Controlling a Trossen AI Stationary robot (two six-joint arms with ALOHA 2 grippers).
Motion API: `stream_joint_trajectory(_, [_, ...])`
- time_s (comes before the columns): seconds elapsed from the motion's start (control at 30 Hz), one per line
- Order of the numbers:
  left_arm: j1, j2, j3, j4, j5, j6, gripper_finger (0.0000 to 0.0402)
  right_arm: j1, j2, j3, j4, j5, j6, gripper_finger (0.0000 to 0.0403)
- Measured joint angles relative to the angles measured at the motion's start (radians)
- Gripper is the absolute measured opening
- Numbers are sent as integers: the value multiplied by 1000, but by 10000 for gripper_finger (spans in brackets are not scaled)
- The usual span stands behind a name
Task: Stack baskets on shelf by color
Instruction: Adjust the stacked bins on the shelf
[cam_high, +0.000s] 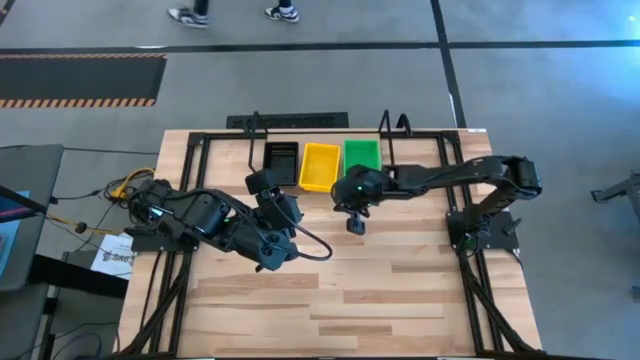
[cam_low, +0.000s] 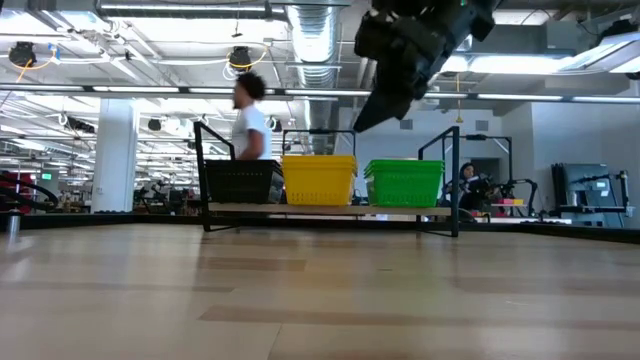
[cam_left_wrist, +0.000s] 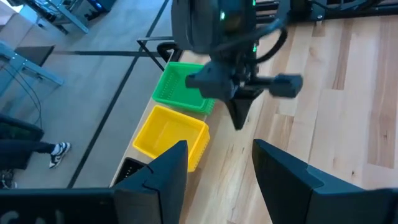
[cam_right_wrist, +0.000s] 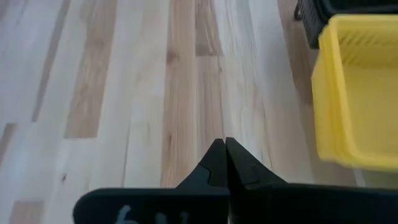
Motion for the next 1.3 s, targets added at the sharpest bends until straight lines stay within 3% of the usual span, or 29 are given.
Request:
stream_joint_trajectory(0.2, [0,0,0,0,8,-10,169,-10,110,10,80,-37,-12,0])
stream_joint_trajectory(0.57, [0,0,0,0,10,-16,169,-22,274,222,26,-53,-141,0])
stream_joint_trajectory(0.87, [0,0,0,0,10,-18,169,-63,297,257,-81,-52,-197,0])
stream_joint_trajectory(1.3, [0,0,0,0,10,-24,169,-151,297,257,-97,-48,-225,0])
